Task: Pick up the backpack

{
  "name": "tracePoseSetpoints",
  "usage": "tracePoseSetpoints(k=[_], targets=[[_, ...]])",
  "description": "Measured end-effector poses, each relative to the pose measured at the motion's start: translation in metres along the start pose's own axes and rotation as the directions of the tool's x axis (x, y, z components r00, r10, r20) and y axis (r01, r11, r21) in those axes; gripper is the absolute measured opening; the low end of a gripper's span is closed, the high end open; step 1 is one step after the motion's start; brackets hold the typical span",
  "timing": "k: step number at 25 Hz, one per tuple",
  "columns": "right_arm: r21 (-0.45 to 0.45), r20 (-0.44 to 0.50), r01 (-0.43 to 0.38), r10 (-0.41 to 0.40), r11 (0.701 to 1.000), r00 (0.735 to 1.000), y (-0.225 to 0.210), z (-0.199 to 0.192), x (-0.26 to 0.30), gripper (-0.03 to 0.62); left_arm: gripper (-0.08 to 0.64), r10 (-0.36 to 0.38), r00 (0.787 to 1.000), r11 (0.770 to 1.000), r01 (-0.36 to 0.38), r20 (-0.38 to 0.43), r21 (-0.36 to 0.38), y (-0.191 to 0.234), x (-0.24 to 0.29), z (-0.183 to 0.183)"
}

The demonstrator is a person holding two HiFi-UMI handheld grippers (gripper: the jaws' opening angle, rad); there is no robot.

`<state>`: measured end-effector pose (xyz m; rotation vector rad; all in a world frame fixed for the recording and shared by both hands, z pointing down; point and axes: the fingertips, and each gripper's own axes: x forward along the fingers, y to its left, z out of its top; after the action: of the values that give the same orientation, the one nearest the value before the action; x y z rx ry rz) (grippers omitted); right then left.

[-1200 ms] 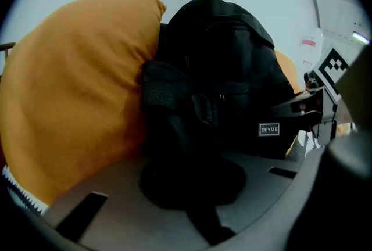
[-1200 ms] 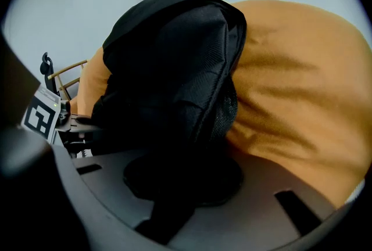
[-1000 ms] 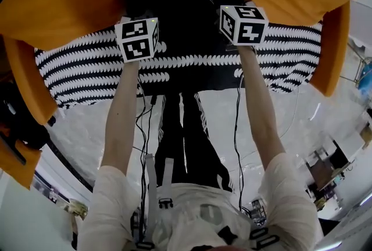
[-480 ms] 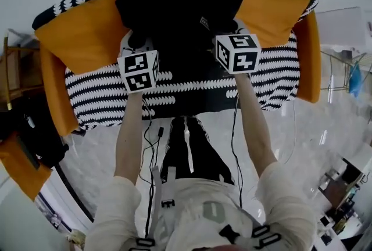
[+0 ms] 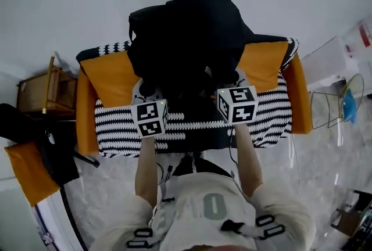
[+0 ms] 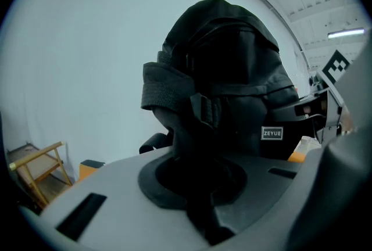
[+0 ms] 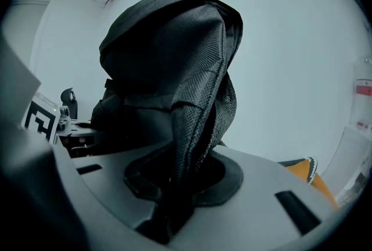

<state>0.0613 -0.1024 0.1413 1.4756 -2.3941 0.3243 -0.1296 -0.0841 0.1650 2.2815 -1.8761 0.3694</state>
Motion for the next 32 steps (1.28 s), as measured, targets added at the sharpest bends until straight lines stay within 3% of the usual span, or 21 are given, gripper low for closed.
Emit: tracePoseSetpoints(k=[6,12,17,22,32], targets=[[0.007,0.053,-0.026,0.025,1.0,0.998,0.022,0.028,-0.062,0.084,0.032,0.043,0.998,0.998,-0.045,0.047,0.048,-0.011,-0.064,0.038],[0.007,0.072,-0.057,0.057,0.998,0.996,0.031,0.029,-0.097,0.086,0.032,0.061,0.996,0.995,-0.066,0.065,0.081,-0.024,-0.1,0.045],[0.016,0.098,-0.055,0.054,0.998,0.994,0.03,0.023,-0.105,0.086,0.032,0.062,0.994,0.993,-0.071,0.092,0.098,-0.03,-0.106,0.043],[0.039,0.08,-0.054,0.051,0.998,0.996,0.032,0.002,-0.112,0.086,0.032,0.055,0.996,0.992,-0.062,0.067,0.108,-0.036,-0.11,0.027],[0.036,0.079,-0.048,0.045,0.998,0.996,0.027,0.005,-0.109,0.086,0.032,0.053,0.996,0.993,-0.059,0.07,0.099,-0.038,-0.104,0.028]])
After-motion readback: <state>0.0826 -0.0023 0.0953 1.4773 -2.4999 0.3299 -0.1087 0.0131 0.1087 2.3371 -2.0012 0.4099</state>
